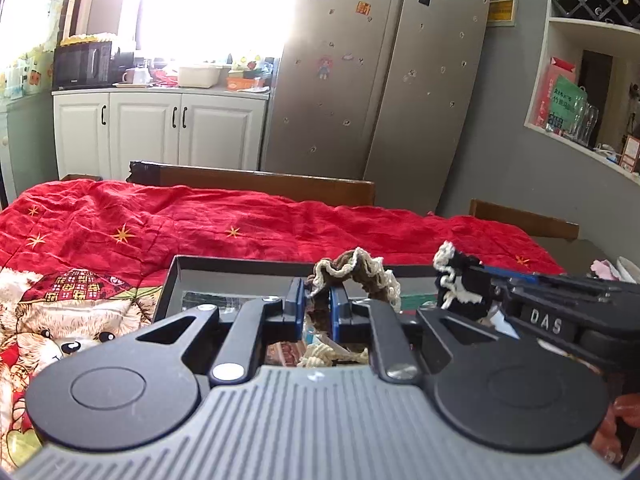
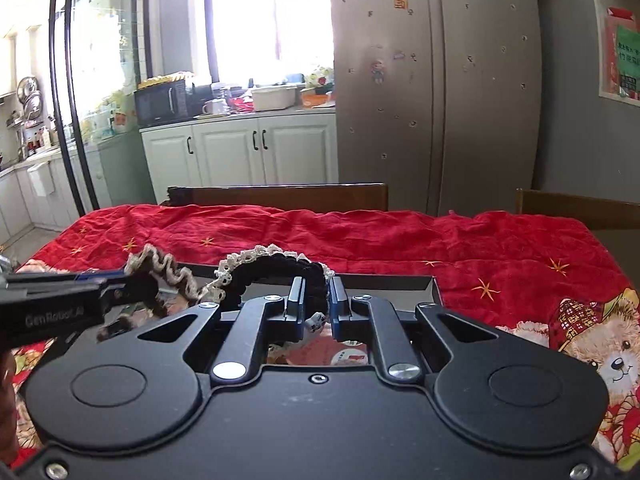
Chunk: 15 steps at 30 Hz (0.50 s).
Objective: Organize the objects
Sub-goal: 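Lower into the box and open right gripper while left gripper releases its lace scrunchie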
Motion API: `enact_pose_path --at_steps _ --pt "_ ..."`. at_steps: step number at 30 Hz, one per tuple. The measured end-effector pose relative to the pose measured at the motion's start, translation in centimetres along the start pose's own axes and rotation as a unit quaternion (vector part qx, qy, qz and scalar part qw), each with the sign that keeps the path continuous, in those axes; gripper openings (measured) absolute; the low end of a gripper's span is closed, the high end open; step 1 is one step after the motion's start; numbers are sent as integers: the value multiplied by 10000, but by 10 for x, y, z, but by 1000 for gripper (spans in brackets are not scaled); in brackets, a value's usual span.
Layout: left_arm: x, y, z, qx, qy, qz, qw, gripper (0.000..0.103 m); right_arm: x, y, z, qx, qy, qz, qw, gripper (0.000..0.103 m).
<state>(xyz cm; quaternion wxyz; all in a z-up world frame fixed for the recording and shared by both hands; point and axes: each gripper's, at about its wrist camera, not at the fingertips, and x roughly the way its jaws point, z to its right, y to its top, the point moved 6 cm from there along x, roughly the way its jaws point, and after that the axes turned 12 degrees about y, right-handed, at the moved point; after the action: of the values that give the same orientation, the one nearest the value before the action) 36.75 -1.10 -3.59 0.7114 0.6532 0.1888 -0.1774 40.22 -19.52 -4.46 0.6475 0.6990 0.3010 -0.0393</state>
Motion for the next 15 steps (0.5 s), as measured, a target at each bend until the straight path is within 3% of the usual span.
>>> enact_pose_path --at_steps 13,15 --pt "18 -10 -2 83 47 -136 9999 17 30 -14 8 31 -310 -195 9993 12" --pt "19 -11 -2 105 92 -137 9998 21 31 -15 9 50 -331 -225 9992 12"
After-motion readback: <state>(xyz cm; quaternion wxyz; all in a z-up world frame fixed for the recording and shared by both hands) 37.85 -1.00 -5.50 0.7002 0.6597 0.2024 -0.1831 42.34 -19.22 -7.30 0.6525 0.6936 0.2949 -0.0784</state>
